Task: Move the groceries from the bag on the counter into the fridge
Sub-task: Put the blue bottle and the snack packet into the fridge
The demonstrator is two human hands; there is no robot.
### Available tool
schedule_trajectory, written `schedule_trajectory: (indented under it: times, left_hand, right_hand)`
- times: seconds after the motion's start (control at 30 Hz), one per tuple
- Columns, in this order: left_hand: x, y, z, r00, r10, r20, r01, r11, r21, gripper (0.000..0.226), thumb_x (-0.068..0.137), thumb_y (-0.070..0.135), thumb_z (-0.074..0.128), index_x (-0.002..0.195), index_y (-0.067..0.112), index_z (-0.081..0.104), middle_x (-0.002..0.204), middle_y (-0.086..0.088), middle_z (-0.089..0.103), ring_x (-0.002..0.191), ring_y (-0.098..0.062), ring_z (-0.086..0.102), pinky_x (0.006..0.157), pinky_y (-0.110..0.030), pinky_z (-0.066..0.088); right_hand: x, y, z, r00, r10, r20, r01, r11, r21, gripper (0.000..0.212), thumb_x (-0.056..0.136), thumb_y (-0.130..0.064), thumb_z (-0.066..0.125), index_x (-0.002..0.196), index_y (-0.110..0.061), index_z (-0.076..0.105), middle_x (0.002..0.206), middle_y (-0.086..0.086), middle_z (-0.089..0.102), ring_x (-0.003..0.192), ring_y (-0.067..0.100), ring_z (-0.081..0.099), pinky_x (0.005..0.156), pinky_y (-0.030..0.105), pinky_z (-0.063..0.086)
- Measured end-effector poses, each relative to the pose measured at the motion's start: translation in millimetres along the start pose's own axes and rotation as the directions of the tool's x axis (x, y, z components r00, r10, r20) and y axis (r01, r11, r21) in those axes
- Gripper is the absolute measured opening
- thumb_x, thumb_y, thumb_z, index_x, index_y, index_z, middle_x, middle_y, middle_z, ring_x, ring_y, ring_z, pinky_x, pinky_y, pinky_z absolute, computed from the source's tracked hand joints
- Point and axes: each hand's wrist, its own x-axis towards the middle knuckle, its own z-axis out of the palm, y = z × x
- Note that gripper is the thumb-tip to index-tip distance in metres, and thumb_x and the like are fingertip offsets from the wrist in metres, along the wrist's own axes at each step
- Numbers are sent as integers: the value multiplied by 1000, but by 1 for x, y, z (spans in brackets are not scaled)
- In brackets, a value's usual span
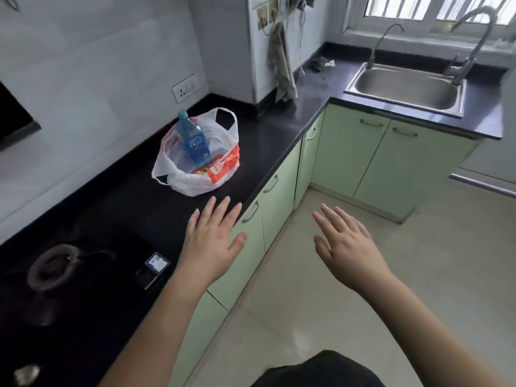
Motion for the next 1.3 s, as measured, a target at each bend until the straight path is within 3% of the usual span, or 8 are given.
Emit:
schedule_trajectory:
  times: [0.13, 0.6, 0.93, 1.1, 1.3]
  left_hand:
    - [38, 12, 9, 999, -26, 21, 26, 1000, -7, 71, 89, 60, 8, 154, 31, 17, 163, 3, 10, 150, -17, -4, 118, -39, -3]
    - [151, 15, 12, 969, -247, -6, 247, 967, 67, 71, 91, 63, 8, 154, 32, 16, 164, 4, 8, 150, -17, -3, 118, -40, 2]
    - [163, -36, 21, 914, -407, -5, 406, 912, 50, 71, 92, 62, 10, 152, 28, 25, 161, 3, 22, 150, -19, 7, 119, -43, 11]
    - [178, -75, 23, 903, -429, -25, 429, 903, 31, 77, 91, 66, 0, 150, 27, 31, 160, 1, 26, 149, -20, 11, 118, -40, 10]
    - [210, -119, 18, 887, -459, 49, 459, 888, -5, 68, 94, 63, 14, 154, 31, 15, 164, 3, 9, 150, -18, -2, 119, -40, 3]
  right_hand:
    - [42, 11, 5, 999, -36, 39, 34, 998, 47, 55, 102, -42, 28, 154, -29, 17, 163, -8, 13, 150, 13, 6, 117, 29, 12]
    - [212, 65, -7, 953, -288, 91, 277, 953, 124, 56, 102, -40, 32, 154, -29, 17, 163, -7, 14, 150, 16, 10, 119, 33, 12]
    - [292, 21, 2, 896, -422, 138, 399, 902, 165, 56, 102, -40, 33, 154, -29, 17, 163, -7, 14, 149, 17, 12, 118, 32, 15]
    - [333, -20, 10, 865, -481, 140, 466, 875, 131, 55, 101, -39, 37, 153, -26, 23, 161, -3, 22, 148, 20, 20, 118, 36, 20]
    - [381, -66, 13, 841, -520, 152, 515, 854, 71, 64, 95, -54, 17, 151, -27, 29, 158, -2, 31, 145, 22, 28, 117, 41, 26]
